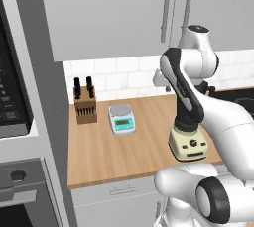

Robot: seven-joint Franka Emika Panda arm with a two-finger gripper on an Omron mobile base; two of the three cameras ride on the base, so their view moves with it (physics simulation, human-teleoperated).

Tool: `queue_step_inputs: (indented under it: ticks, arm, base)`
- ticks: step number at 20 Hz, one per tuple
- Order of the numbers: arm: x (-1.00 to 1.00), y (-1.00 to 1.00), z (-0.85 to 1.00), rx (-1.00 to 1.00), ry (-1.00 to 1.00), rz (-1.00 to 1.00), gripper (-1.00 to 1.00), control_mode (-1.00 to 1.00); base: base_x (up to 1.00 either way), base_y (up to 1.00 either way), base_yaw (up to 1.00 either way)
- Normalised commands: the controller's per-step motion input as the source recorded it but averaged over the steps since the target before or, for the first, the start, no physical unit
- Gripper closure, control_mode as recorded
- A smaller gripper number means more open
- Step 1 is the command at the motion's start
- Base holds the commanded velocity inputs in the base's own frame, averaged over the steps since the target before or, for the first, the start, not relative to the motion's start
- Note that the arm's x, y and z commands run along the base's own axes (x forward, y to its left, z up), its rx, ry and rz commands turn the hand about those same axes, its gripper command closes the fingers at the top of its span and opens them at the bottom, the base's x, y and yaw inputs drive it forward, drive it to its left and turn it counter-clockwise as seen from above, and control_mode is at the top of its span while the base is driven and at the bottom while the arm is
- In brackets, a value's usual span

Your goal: Close the lid blender by securely placing the lid on top.

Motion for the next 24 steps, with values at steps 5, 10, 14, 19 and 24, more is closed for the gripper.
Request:
queue_step_inputs:
  ticks: [5,10,14,19,24]
  arm:
    - [-0.63,-0.41,0.0,0.07,-0.14,0.0,-1.0,-1.0]
    - [-1.0,-1.0,-0.05,0.18,-0.37,0.0,-1.0,-1.0]
    - [-0.57,-1.0,-0.06,0.19,-0.4,0.02,-1.0,-1.0]
    - [-0.82,-1.0,0.0,0.14,-0.35,0.11,-1.0,-1.0]
    - [-0.26,-1.0,-0.02,0.09,-0.24,0.16,-1.0,-1.0]
  base:
    - [0.0,0.0,0.0]
    - [0.0,0.0,0.0]
    - [0.0,0.0,0.0]
    - [0.0,0.0,0.0]
    - [0.0,0.0,0.0]
